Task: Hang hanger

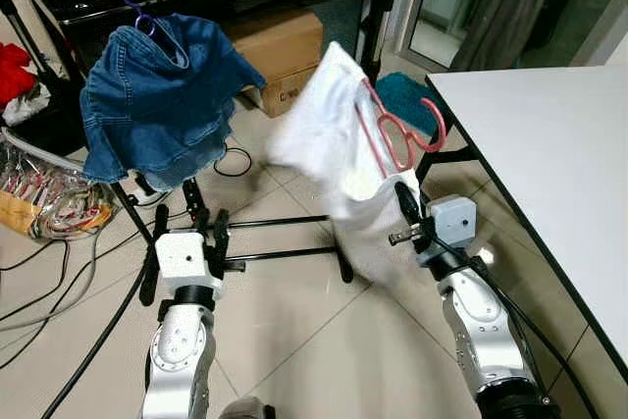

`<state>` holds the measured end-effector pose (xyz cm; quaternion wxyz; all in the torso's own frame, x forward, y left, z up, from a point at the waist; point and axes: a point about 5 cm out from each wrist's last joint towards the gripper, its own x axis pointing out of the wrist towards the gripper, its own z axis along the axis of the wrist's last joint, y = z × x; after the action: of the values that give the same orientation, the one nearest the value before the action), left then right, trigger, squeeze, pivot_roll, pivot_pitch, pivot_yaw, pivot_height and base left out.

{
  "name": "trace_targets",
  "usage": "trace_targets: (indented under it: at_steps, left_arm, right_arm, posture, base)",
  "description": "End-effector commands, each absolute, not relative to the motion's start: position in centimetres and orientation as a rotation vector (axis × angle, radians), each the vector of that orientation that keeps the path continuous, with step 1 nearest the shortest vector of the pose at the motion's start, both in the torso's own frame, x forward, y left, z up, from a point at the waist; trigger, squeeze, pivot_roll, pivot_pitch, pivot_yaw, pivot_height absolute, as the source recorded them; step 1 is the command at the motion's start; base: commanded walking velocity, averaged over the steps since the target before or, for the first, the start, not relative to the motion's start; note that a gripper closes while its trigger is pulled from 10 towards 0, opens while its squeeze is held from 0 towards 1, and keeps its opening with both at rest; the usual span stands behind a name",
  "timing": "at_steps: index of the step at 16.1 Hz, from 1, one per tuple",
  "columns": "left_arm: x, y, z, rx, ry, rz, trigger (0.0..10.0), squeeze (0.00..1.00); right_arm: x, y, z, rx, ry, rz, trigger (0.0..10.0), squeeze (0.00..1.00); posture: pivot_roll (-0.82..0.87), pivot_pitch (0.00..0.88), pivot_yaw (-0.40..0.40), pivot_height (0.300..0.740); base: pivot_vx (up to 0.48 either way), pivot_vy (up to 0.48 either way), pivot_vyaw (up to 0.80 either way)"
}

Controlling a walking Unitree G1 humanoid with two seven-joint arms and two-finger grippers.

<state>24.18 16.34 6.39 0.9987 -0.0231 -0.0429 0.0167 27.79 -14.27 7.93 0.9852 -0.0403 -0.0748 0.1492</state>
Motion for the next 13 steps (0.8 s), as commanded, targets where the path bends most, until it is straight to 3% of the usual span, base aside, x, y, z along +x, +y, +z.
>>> trace_targets:
  at_steps: [1, 13]
  left_arm:
    - [24.3, 16.2, 7.0, -0.038, -0.113, 0.031, 10.0, 0.0]
    - [24.3, 15.8, 7.5, -0.023, -0.133, 0.017, 10.0, 0.0]
  right_arm:
    - [28.3, -14.4, 9.0, -0.093, -0.204, 0.298, 10.0, 0.0]
    - [27.9, -13.6, 7.7, -0.09, -0.14, 0.355, 10.0, 0.0]
  posture:
    - [0.05, 0.0, -0.013, 0.74]
    - [0.06, 0.0, -0.018, 0.74]
  base:
    - [0.0, 0.0, 0.0]
    - [0.0, 0.0, 0.0]
